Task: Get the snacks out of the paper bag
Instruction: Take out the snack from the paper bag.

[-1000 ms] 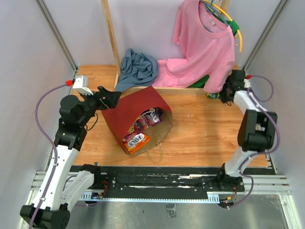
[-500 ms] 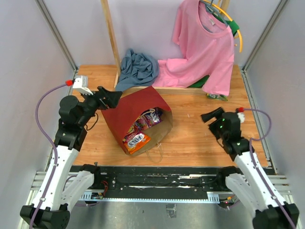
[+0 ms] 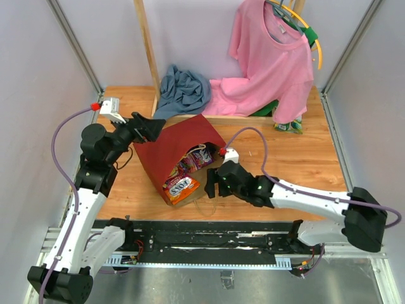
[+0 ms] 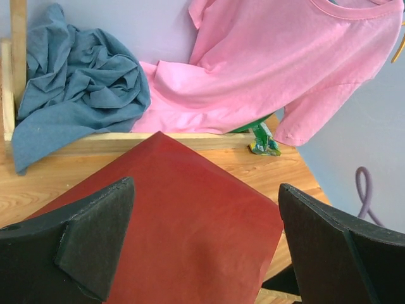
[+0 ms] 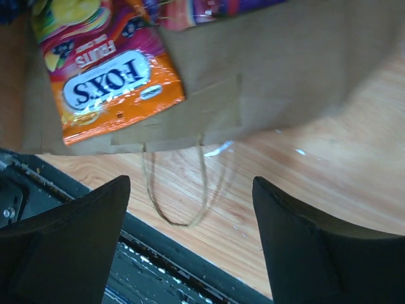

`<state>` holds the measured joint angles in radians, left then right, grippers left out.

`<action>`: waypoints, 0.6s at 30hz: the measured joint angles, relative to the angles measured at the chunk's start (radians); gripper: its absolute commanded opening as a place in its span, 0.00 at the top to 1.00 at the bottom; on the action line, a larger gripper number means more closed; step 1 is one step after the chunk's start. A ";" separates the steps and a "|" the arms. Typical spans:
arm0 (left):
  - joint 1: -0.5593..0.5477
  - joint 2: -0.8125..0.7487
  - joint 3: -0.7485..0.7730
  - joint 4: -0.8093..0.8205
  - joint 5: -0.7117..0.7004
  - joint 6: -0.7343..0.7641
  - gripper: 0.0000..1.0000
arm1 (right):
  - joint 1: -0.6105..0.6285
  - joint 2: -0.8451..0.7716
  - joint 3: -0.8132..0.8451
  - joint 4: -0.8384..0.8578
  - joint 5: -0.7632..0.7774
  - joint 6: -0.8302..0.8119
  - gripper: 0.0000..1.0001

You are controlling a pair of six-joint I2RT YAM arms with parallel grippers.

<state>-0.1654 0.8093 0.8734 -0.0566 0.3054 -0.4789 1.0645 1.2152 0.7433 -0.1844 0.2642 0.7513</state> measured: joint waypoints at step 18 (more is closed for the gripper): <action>0.000 -0.026 0.000 -0.072 -0.027 0.053 0.00 | -0.042 0.398 0.095 0.404 -0.249 -0.150 0.36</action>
<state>-0.1654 0.7834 0.8734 -0.1287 0.2787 -0.4263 1.0229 1.6135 0.8387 0.2195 0.0154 0.6018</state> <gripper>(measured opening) 0.994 0.671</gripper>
